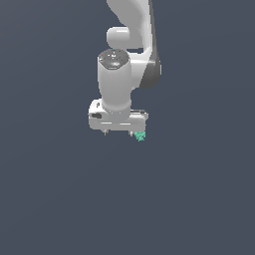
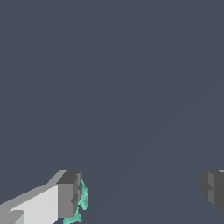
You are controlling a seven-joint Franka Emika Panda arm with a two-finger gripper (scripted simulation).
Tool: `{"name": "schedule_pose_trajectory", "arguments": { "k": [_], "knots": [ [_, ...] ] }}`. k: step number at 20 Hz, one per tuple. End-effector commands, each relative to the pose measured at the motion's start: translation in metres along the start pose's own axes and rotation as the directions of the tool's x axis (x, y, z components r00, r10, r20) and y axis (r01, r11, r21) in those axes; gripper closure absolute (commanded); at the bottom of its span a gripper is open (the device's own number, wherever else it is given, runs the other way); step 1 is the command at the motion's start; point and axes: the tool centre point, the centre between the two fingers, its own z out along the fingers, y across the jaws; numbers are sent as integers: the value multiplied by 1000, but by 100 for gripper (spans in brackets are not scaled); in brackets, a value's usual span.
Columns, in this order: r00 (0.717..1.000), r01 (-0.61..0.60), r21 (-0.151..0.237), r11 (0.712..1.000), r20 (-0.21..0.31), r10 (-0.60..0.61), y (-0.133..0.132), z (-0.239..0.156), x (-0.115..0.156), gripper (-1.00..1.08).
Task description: Pick up the object and move it to a goal position.
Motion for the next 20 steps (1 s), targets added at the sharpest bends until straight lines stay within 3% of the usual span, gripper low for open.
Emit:
{"name": "schedule_pose_trajectory", "arguments": {
  "k": [1,11,20],
  "knots": [
    [1000,0,0,1000,0,0,0,0,0,-92],
    [1000,1,-18,1000,19,0,21,5,0,-92],
    [999,32,-13,999,17,-32,7,15,-9,-92]
  ]
}}
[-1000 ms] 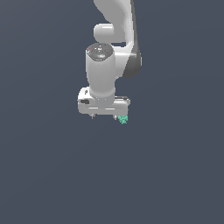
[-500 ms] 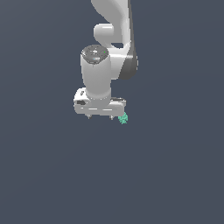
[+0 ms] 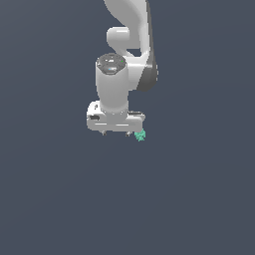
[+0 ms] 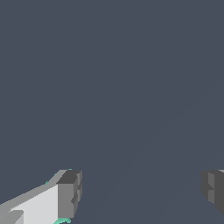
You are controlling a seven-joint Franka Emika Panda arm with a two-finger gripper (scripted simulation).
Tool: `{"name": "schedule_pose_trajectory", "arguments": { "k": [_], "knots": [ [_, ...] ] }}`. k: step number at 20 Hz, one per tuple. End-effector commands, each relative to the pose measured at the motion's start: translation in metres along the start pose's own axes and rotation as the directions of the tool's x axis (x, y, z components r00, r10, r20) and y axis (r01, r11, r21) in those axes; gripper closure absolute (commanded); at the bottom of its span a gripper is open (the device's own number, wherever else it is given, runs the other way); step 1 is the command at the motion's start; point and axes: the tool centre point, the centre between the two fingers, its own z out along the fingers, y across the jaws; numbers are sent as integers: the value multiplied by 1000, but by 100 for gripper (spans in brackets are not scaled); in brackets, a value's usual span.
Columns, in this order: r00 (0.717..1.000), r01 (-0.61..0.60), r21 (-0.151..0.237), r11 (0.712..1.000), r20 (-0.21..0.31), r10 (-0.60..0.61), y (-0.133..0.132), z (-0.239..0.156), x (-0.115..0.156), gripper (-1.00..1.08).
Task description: Pick up the object and move it to a goal position.
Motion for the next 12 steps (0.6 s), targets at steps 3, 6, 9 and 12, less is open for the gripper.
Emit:
{"name": "schedule_pose_trajectory", "arguments": {
  "k": [3,6,9,12],
  "knots": [
    [999,39,4,999,-1,-39,-16,12,-10,-92],
    [997,76,7,997,-3,-76,-31,24,-22,-92],
    [992,122,11,992,-5,-122,-49,38,-37,-92],
    [985,175,16,984,-8,-175,-69,52,-56,-92]
  ]
}}
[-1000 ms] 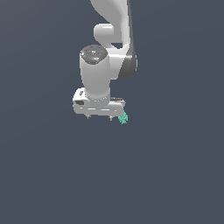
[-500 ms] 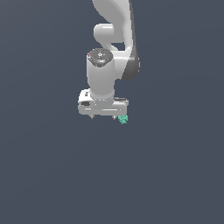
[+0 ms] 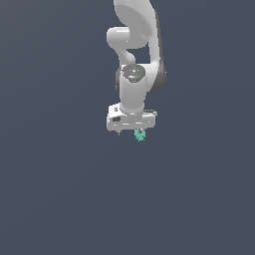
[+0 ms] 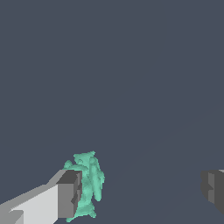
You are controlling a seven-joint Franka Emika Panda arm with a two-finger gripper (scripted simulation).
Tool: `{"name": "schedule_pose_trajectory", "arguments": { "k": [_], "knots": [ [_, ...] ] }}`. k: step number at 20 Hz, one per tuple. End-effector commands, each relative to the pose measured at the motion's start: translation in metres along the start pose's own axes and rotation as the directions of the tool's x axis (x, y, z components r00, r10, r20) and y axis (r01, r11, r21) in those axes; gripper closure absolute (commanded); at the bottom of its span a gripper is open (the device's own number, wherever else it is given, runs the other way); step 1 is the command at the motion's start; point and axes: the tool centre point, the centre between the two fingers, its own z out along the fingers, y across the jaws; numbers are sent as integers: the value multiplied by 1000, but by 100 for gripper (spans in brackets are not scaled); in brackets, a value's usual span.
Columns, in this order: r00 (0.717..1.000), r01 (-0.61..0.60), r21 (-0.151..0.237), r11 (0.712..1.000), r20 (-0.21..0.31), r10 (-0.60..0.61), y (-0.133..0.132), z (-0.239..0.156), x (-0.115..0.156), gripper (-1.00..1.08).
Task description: Pick up the object and move it to a goal position.
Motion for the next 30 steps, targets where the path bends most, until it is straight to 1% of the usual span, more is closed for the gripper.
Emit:
{"name": "schedule_pose_trajectory", "arguments": {
  "k": [1,6,12,21,30],
  "knots": [
    [999,43,4,999,-2,-43,-18,12,-13,-92],
    [994,108,10,994,-5,-108,-43,29,-36,-92],
    [988,152,14,988,-7,-152,-59,39,-52,-92],
    [987,158,14,987,-7,-158,-61,45,-55,-92],
    [987,160,15,987,-7,-160,-63,82,-56,-92]
  ]
}}
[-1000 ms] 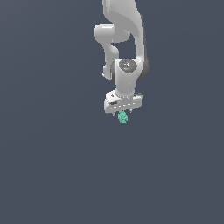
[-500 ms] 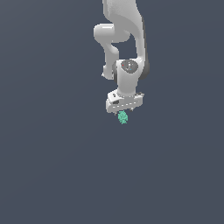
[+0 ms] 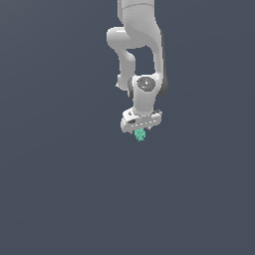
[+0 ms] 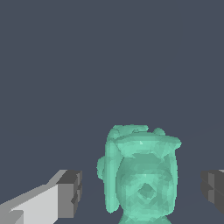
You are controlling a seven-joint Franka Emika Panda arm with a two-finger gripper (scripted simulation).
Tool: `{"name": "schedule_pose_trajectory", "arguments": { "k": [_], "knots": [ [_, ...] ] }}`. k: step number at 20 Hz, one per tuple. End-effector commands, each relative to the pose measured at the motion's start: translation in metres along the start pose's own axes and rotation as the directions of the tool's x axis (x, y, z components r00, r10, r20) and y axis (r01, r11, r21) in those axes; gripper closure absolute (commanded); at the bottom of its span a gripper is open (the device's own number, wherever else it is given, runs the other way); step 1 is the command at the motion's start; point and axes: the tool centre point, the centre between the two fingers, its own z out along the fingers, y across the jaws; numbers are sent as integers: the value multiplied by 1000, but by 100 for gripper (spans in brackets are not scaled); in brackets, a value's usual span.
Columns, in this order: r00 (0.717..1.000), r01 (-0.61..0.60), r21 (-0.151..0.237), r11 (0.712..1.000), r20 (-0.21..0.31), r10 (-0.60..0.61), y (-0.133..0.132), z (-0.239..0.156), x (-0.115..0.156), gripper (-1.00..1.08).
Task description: Pick up the object and move it to a goal position.
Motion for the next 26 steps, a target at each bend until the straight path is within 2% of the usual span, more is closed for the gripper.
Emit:
{"name": "schedule_pose_trajectory", "arguments": {
  "k": [1,6,7,19,26],
  "knots": [
    [1000,1,0,1000,-1,-1,0,9,0,-92],
    [1000,1,0,1000,-1,-1,0,16,0,-92],
    [1000,1,0,1000,-1,-1,0,16,0,108],
    [1000,1,-1,1000,-2,-1,0,13,1,108],
    [1000,1,-1,1000,-2,-1,3,-7,5,108]
  ]
}}
